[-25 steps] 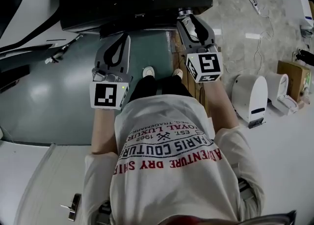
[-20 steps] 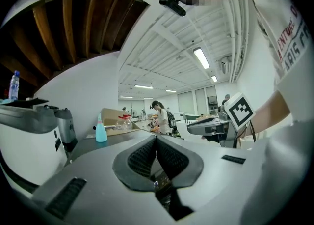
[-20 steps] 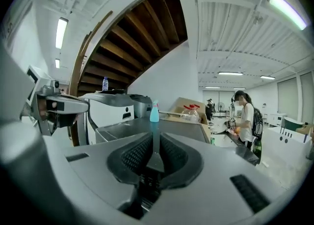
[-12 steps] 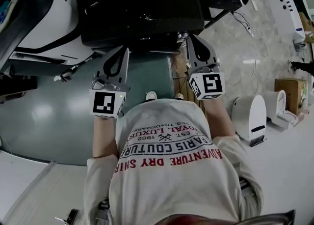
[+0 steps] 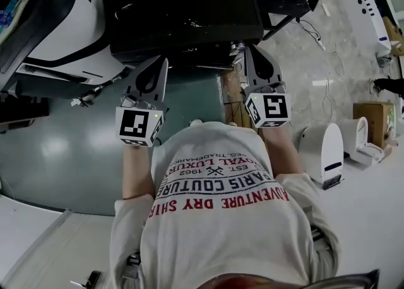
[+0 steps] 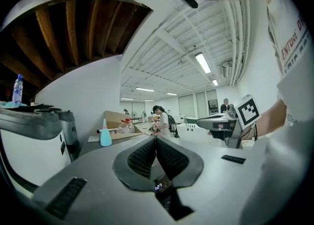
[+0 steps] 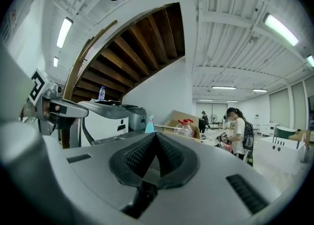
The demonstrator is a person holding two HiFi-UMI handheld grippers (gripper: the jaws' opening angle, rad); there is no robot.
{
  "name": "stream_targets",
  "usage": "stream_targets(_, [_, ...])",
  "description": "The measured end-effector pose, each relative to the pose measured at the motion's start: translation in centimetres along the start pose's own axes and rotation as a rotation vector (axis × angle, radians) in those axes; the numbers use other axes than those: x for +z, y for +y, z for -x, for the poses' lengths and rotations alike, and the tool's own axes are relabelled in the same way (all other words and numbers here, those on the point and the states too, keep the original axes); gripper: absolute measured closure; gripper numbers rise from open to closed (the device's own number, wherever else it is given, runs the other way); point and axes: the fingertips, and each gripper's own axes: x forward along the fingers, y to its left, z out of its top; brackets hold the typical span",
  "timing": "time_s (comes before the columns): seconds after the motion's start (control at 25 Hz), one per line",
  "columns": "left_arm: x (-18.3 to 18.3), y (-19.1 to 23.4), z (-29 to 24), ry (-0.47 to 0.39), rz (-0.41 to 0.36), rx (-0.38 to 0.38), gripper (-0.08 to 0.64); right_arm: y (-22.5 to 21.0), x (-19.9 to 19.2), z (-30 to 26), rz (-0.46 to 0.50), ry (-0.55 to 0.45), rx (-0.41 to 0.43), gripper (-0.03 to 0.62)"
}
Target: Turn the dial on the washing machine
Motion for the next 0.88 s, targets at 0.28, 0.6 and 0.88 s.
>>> stream_targets(0.28, [0.0,1.2,0.7,-0.010,0.025,0.031,0.543,0.6,0.0,0.2,-0.018,0.000,0.008,0.565])
stream_targets(0.6, [0.0,1.4,0.8,-0.004,0.002,0.029,0.543,1.7,-0.1,0.1,0.007,0.012,0.026,0.565])
stream_targets(0.88, [0.2,0.7,1.7,0.011,-0.040,0.020,0.543,2.6,-0.3,-0.1,0.027,0.031,0.027,0.565])
